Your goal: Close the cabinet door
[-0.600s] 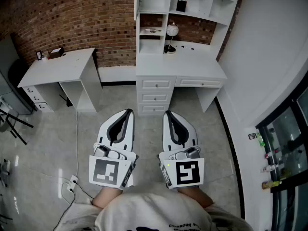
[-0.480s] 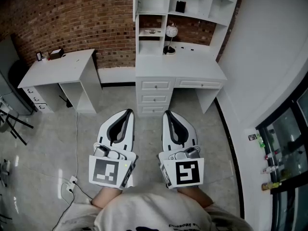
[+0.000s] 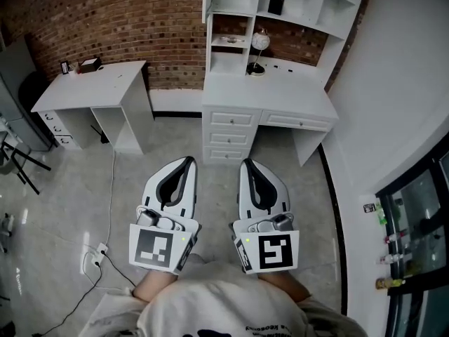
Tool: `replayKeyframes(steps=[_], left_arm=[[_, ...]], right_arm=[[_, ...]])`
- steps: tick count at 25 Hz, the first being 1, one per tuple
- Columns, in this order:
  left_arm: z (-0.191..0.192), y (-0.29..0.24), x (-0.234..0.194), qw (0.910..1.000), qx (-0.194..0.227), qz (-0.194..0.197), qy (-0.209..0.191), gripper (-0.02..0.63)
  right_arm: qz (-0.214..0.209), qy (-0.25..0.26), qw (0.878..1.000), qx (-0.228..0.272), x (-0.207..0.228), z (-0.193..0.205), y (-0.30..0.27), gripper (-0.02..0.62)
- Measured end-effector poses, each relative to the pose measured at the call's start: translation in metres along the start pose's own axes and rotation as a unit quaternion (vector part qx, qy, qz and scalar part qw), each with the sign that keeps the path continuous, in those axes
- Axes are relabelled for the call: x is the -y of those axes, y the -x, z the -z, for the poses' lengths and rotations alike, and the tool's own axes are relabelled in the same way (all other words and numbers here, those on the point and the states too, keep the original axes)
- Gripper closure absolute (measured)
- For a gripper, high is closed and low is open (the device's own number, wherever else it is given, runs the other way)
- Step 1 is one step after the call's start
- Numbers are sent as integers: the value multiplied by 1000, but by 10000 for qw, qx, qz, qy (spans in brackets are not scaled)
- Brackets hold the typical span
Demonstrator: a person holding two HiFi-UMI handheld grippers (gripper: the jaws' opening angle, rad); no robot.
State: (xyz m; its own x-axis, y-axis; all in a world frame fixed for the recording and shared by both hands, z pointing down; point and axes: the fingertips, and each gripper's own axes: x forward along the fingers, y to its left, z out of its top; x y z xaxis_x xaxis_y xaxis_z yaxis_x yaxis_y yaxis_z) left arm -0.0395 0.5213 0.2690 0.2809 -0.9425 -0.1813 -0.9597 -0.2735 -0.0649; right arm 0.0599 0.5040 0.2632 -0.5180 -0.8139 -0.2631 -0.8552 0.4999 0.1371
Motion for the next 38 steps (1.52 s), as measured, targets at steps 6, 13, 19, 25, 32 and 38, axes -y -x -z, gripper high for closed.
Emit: replayKeyframes(steps=[6, 13, 19, 25, 32, 38], left_arm=[[-6, -6, -4, 9998, 92, -157, -37, 598], [7, -36, -19, 9999, 112, -128, 23, 598], [23, -80, -41, 9999, 114, -13, 112, 598], [32, -139, -82, 10000, 43, 34, 82, 598], [40, -207, -132, 9996, 104, 233, 91, 598], [52, -257, -166, 9989, 69, 456, 73, 598]], right_arm=[[-118, -88, 9998, 96, 5, -1, -6, 577], [-78, -39, 10000, 9, 15, 16, -31, 577], [-63, 60, 10000, -39, 28, 31, -74, 577], [-34, 21, 10000, -60, 41, 49, -142, 577], [68, 41, 10000, -5, 54, 63, -223, 577], [299, 45, 9995, -40, 66, 82, -278, 577]])
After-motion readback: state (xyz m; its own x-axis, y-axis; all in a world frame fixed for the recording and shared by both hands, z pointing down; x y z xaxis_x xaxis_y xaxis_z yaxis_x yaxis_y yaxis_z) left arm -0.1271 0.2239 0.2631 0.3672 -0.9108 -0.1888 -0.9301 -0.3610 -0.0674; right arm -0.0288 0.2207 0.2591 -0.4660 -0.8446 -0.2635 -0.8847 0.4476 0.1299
